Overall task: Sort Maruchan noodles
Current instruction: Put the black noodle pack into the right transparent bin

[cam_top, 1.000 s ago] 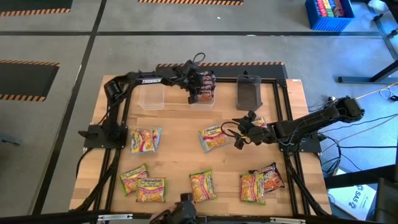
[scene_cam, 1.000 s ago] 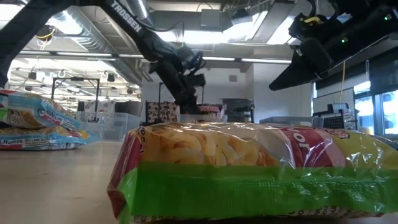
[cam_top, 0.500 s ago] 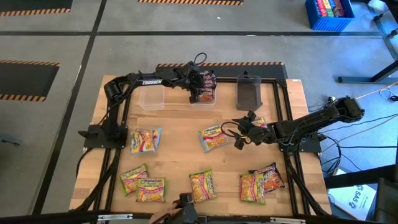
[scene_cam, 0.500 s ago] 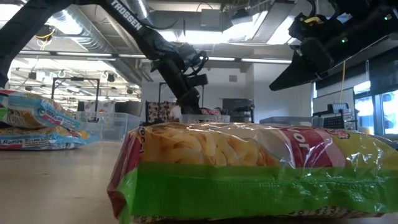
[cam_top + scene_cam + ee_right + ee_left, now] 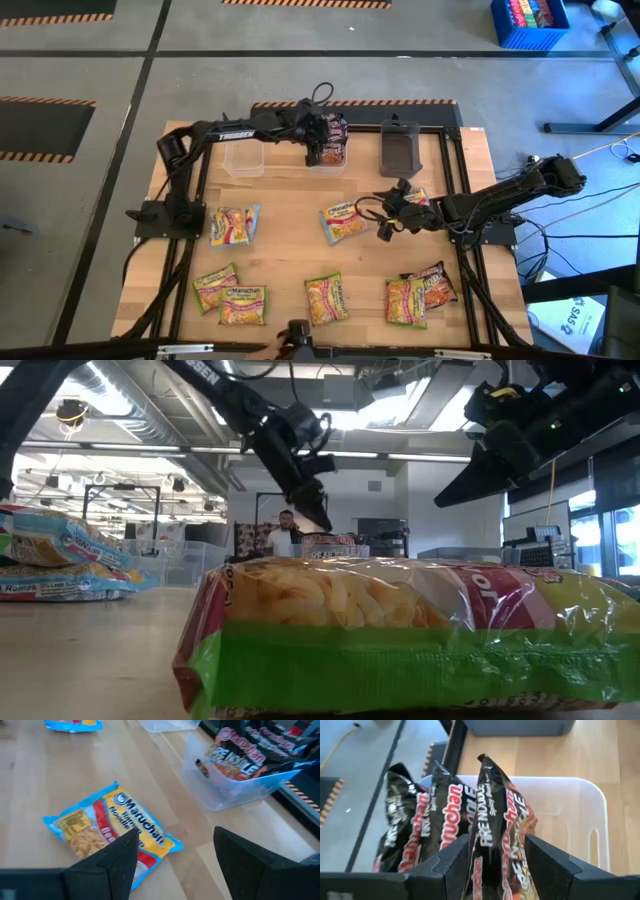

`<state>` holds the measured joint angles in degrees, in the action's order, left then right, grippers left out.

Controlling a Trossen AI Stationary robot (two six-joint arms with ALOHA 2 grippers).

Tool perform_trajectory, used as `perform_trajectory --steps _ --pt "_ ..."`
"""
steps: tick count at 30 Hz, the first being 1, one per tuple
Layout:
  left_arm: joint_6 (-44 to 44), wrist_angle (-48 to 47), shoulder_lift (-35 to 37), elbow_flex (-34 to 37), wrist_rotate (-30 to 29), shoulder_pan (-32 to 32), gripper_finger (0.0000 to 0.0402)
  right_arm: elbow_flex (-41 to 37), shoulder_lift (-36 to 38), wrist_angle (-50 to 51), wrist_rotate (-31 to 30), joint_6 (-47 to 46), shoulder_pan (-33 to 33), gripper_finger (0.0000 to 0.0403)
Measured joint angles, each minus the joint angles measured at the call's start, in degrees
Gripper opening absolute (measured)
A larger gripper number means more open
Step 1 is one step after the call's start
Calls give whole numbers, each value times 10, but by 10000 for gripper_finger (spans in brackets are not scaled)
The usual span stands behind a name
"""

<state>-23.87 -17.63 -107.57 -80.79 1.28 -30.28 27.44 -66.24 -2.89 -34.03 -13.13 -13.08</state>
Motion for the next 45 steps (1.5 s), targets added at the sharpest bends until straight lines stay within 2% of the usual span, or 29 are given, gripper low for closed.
perform_trajectory --steps 3,9,14,18,28,33,45 --pt "13 6 22 0 -24 8 185 0 0 0 22 -1 0 239" --pt "55 -6 66 0 -28 36 185 0 0 -2 28 -13 0 239" --pt "79 -7 103 16 -73 87 185 0 0 -3 37 -17 0 239" --pt "102 30 135 69 -107 136 185 0 0 -2 37 -16 0 239" --pt "212 198 218 253 -113 260 185 0 0 -5 37 -16 0 239" --pt "253 220 222 285 -109 327 185 0 0 -13 63 -37 0 239" --pt "315 221 216 286 -110 468 185 0 0 -40 164 -72 -16 239"
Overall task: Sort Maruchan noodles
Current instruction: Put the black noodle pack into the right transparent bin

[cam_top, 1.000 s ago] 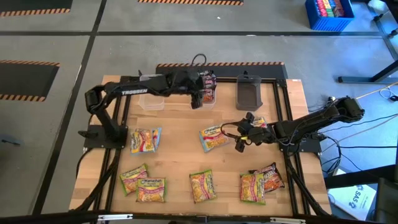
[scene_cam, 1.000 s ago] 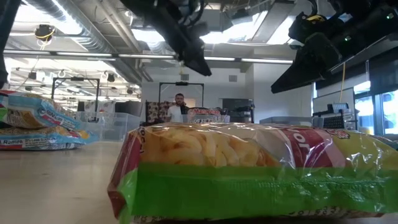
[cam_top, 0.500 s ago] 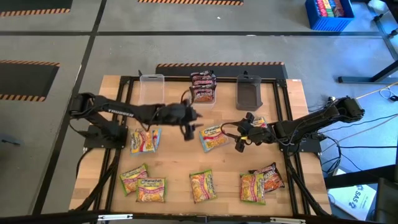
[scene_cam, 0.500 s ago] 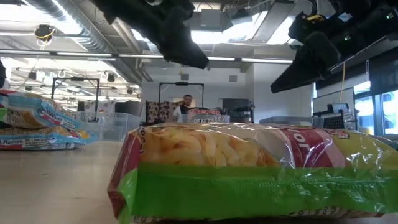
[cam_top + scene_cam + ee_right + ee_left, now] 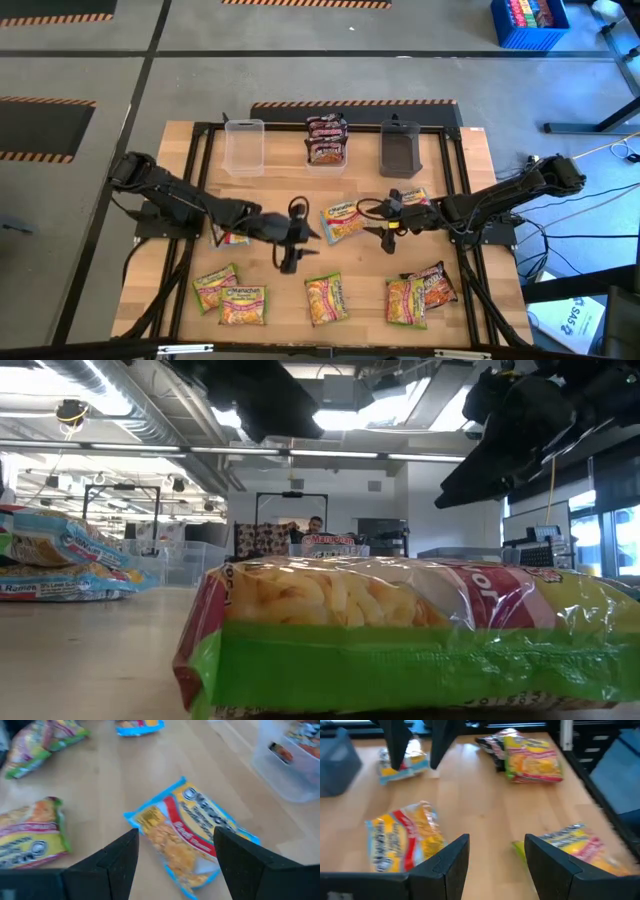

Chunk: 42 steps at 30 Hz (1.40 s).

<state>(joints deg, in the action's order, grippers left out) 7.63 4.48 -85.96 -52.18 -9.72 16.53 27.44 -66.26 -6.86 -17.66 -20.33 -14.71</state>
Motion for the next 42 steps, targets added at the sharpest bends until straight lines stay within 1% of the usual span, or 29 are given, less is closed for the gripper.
perform_trajectory --steps 6,11,15,18,20,23,28,31,34,40,42 --pt "54 16 -18 0 -30 53 185 0 0 -36 5 -25 -43 239" --pt "74 54 -43 0 -34 91 185 0 0 -61 3 -48 -87 239" --pt "74 95 -59 0 -71 123 185 4 -10 -76 1 -60 -116 239" --pt "73 125 -75 0 -109 142 185 26 -37 -77 -3 -63 -131 239" --pt "73 143 -89 0 -124 151 185 44 -61 -76 0 -60 -137 239" --pt "87 169 -109 0 -127 157 185 81 -92 -52 7 -59 -146 239" --pt "112 209 -146 0 -120 162 185 137 -126 30 11 -68 -173 239" --pt "114 234 -168 0 -120 170 184 161 -131 60 22 -95 -192 239" --pt "114 261 -183 0 -126 182 182 169 -132 73 43 -129 -213 239" --pt "118 268 -198 0 -176 193 181 169 -136 71 96 -234 -258 239" --pt "124 269 -205 0 -180 192 181 169 -139 77 113 -274 -280 239"
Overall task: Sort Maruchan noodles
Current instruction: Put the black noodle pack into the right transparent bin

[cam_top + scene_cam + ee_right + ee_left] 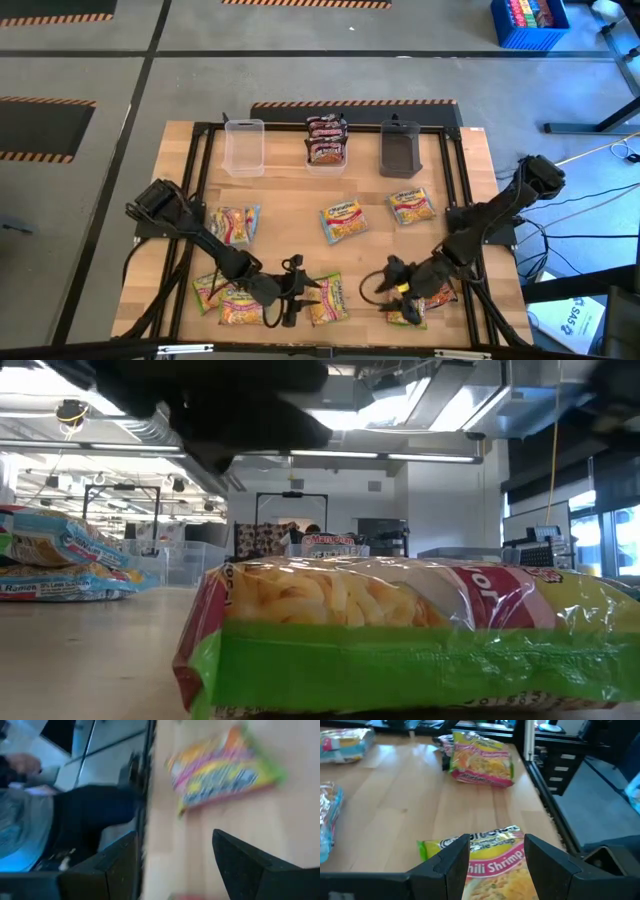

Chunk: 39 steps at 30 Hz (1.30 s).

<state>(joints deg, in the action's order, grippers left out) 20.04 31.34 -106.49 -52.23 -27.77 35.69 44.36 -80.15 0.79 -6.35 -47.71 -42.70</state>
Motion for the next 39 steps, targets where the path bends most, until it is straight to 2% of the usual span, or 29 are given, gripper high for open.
perform_trajectory --steps 5,9,16,20,26,30,39 --pt "26 1 -15 0 -2 -13 181 0 -4 22 72 -129 -50 239" --pt "35 -1 -21 0 -1 -21 181 0 15 85 109 -228 -79 239" --pt "36 5 -20 0 14 -31 181 0 76 257 156 -415 -126 239" --pt "35 5 -20 0 14 -32 181 -6 77 390 140 -465 -150 239" --pt "33 5 -20 0 14 -36 181 -46 62 399 81 -454 -141 235" --pt "30 4 -20 0 15 -40 181 -72 63 403 60 -439 -112 212" --pt "16 4 -20 0 15 -43 181 -81 61 370 -73 -293 -39 172"
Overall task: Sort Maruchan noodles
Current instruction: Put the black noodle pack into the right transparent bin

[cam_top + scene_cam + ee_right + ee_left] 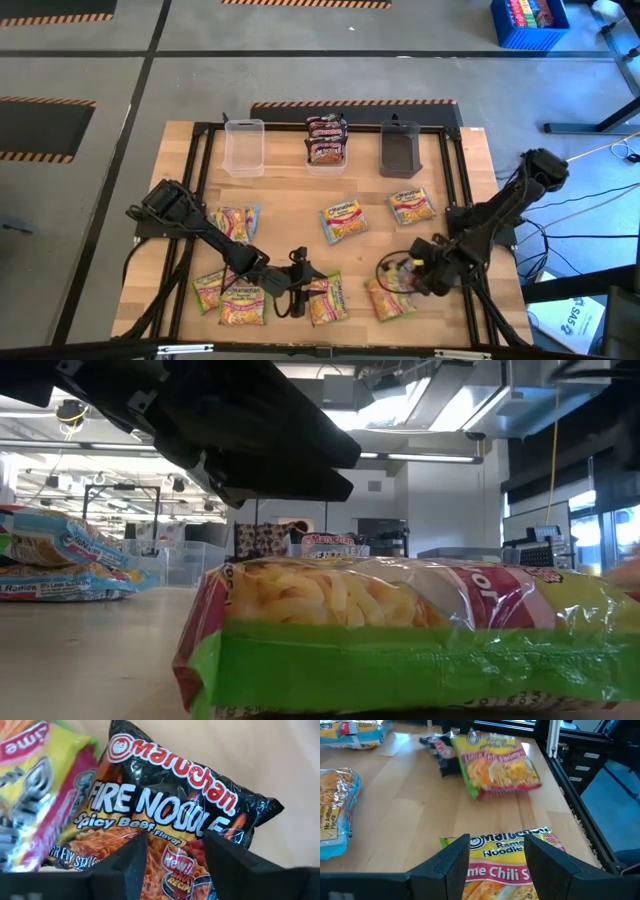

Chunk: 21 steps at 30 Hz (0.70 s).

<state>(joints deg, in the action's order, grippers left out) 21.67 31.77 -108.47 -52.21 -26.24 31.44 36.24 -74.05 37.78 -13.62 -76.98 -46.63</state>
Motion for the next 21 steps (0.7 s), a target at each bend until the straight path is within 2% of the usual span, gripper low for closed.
perform_trajectory --steps 6,11,15,18,21 --pt "-8 0 0 0 0 -5 181 0 -1 -63 -96 98 49 170" --pt "-8 1 0 0 0 -4 181 0 0 -110 -123 176 94 170" --pt "-6 27 1 0 1 -7 181 24 3 -76 -74 190 112 170" --pt "7 37 1 0 4 -12 181 38 15 -15 -29 145 105 178" --pt "8 39 1 0 17 -18 181 39 34 45 2 80 78 207"
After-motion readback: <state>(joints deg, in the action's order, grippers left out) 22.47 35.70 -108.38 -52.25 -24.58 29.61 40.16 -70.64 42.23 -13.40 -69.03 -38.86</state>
